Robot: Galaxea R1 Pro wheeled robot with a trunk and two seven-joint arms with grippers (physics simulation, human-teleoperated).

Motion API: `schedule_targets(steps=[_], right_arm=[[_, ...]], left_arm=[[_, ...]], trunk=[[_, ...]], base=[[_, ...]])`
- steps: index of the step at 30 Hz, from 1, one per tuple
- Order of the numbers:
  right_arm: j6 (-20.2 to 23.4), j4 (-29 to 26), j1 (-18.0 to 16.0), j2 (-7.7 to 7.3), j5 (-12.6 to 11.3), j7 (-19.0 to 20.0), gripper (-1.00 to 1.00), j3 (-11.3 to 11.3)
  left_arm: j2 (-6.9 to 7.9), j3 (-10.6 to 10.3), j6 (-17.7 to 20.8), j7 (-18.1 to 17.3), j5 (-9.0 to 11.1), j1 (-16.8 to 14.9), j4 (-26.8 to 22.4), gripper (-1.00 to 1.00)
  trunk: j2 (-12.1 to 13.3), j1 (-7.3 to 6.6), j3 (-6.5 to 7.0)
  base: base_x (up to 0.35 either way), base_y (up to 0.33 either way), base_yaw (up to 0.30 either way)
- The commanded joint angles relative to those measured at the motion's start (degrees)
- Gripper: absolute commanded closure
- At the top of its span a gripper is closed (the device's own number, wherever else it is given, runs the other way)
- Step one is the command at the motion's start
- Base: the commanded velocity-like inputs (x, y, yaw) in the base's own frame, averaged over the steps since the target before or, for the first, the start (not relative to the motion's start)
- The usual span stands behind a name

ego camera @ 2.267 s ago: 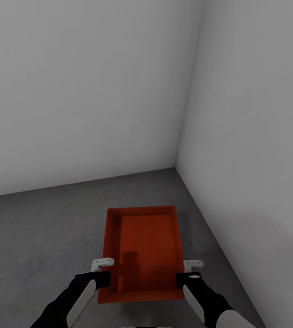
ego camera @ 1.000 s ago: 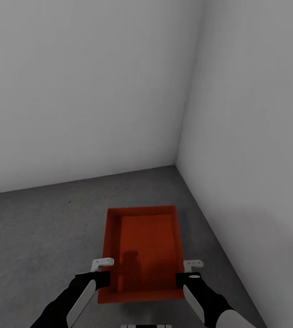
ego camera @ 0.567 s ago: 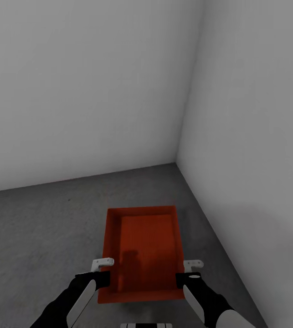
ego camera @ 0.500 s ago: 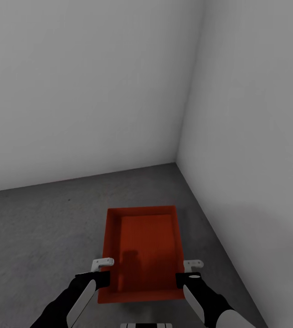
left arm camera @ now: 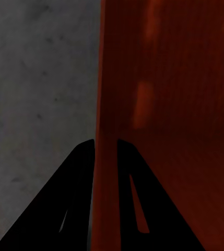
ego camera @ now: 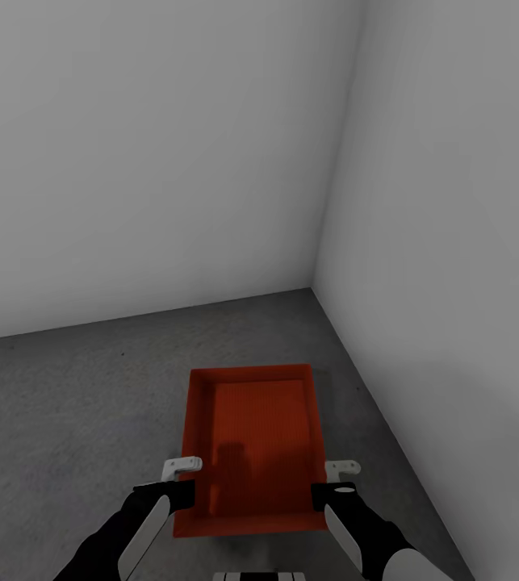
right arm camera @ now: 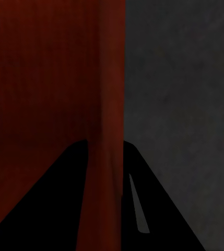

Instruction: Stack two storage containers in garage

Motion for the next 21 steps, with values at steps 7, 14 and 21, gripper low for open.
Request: schedule_targets(steps=[7,14,21], right_arm=[[0.4,0.0,0.0,-0.08,-0.4,-0.3,1.00,-0.1],[0.4,0.0,0.0,-0.08,-0.4,-0.3,1.00,-0.1],[0.4,0.0,0.0,-0.08,-0.4,-0.3,1.00,-0.1]], left_arm=[[0.08,0.1,-4.8,0.5,0.1,-0.1,-1.2,1.00],[0.08,0.1,-4.8,0.5,0.1,-0.1,-1.2,1.00],[0.08,0.1,-4.8,0.5,0.1,-0.1,-1.2,1.00]], trunk=[[0.0,-0.01,-0.05],[0.0,-0.01,-0.06],[0.0,-0.01,-0.46]], base=[[0.000,0.000,0.000],[0.000,0.000,0.000],[0.000,0.000,0.000]])
